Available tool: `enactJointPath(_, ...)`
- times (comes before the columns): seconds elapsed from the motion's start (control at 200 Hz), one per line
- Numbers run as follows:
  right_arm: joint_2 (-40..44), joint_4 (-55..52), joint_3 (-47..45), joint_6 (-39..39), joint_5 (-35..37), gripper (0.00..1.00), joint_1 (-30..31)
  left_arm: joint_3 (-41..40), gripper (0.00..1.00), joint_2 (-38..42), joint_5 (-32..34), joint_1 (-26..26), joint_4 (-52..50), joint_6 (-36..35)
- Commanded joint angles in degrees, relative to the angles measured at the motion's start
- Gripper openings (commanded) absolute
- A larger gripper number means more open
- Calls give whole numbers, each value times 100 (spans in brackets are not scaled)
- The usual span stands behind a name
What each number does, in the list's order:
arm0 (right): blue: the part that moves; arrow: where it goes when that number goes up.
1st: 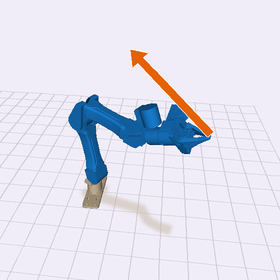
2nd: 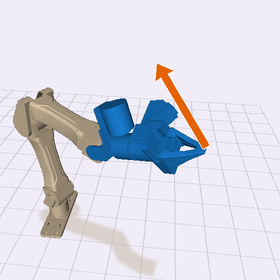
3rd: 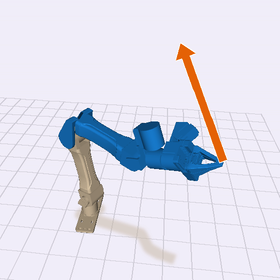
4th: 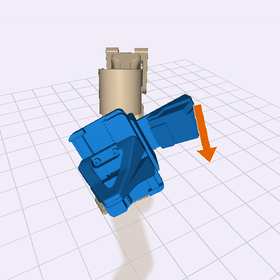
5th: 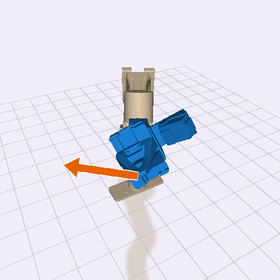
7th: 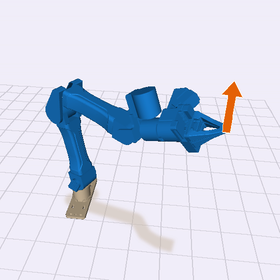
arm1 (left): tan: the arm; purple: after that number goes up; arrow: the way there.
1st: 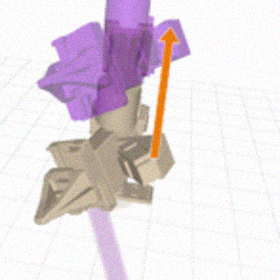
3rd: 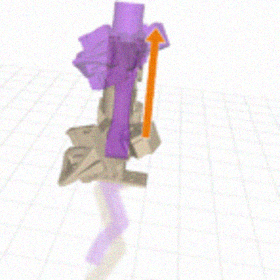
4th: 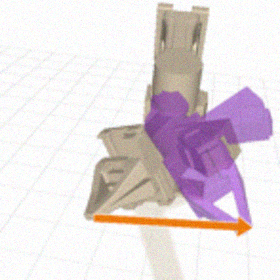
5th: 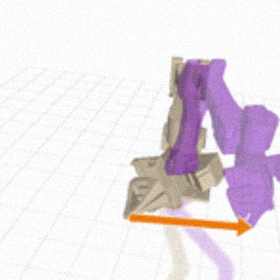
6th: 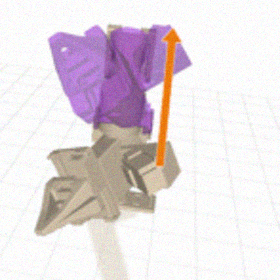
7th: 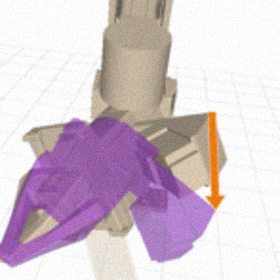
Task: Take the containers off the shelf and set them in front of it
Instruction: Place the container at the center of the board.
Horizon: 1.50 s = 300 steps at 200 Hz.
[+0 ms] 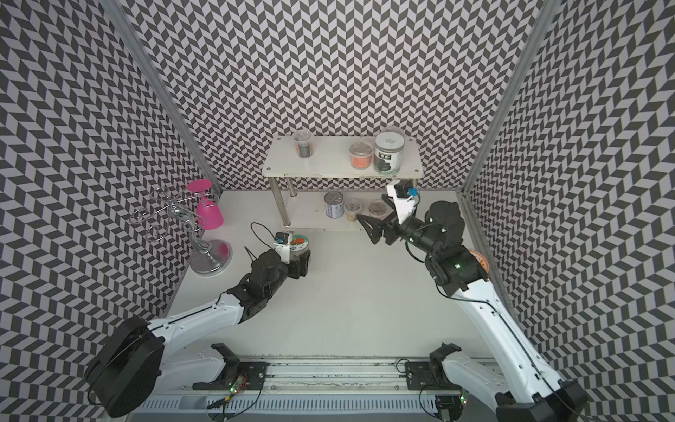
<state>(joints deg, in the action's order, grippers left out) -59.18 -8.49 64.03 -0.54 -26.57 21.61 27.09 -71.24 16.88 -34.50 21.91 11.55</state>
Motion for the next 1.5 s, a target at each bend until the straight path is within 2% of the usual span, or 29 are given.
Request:
enactJointPath(0.0, 82, 314, 5, 1, 20, 100, 10, -278, 81, -308, 152, 153, 1170, 91)
enactJointPath(0.225, 68, 318, -31, 32, 64, 100, 15, -477, 81, -820, 35, 372, 1576, 58)
enactJointPath(0.561, 7, 393, -92, 15, -5, 100, 10, -465, 85, -1278, -1, 383, 1616, 137)
enactJointPath(0.811, 40, 360, -119, 67, 7, 100, 10, -539, 95, -1229, 123, 319, 1547, 188)
enactJointPath(0.891, 46, 333, -117, 85, 0, 100, 10, -518, 99, -1074, 229, 287, 1417, 148)
enactJointPath(1.046, 58, 345, -133, 85, 36, 100, 2, -517, 100, -636, 527, 286, 1167, 151)
enactJointPath(1.267, 31, 383, -128, 95, 195, 100, -25, -272, 100, 367, 581, 286, 4, 147)
enactJointPath(1.412, 34, 379, -105, 97, 290, 100, -56, 231, 100, 1358, 334, 293, -1053, 82)
enactJointPath(1.497, 23, 381, -89, 97, 307, 100, -69, 798, 100, 1551, 130, 334, -1450, -214)
